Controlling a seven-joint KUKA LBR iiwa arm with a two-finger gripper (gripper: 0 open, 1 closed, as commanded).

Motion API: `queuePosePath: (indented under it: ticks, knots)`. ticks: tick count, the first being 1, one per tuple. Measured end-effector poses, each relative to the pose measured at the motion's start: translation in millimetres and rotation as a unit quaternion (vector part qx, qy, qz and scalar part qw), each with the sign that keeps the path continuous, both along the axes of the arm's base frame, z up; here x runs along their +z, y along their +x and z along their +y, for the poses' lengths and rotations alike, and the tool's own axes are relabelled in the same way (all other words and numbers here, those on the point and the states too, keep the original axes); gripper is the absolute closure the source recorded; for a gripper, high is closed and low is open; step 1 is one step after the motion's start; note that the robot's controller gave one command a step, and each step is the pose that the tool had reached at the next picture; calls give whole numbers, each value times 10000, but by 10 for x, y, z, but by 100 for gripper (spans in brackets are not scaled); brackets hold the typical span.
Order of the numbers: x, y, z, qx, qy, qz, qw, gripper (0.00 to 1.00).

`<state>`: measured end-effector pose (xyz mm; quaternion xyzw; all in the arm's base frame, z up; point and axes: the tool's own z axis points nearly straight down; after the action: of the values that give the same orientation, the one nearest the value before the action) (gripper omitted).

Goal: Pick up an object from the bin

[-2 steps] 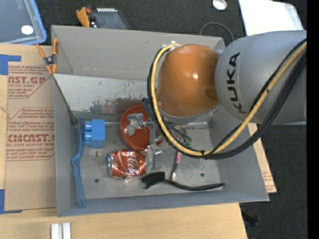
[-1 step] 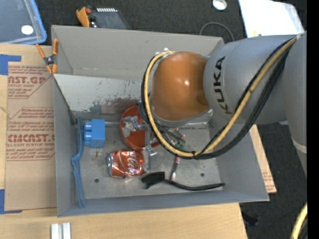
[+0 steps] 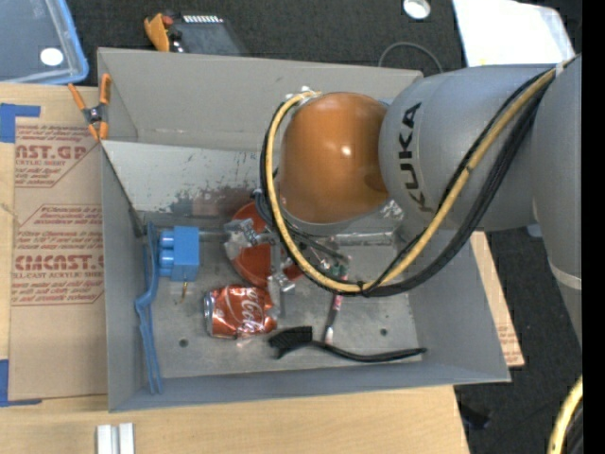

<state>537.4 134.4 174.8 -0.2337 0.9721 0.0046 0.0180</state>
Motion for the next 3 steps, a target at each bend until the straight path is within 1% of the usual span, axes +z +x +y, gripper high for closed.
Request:
queuePosePath:
  ticks: [1, 2, 3]
  knots:
    - [-422, 140, -249, 271, 5, -55, 9996, 0]
    - [-738, 174, -639, 1282, -27, -58, 9917, 0]
    - [-989, -428, -1057, 1528, -40, -107, 9882, 100]
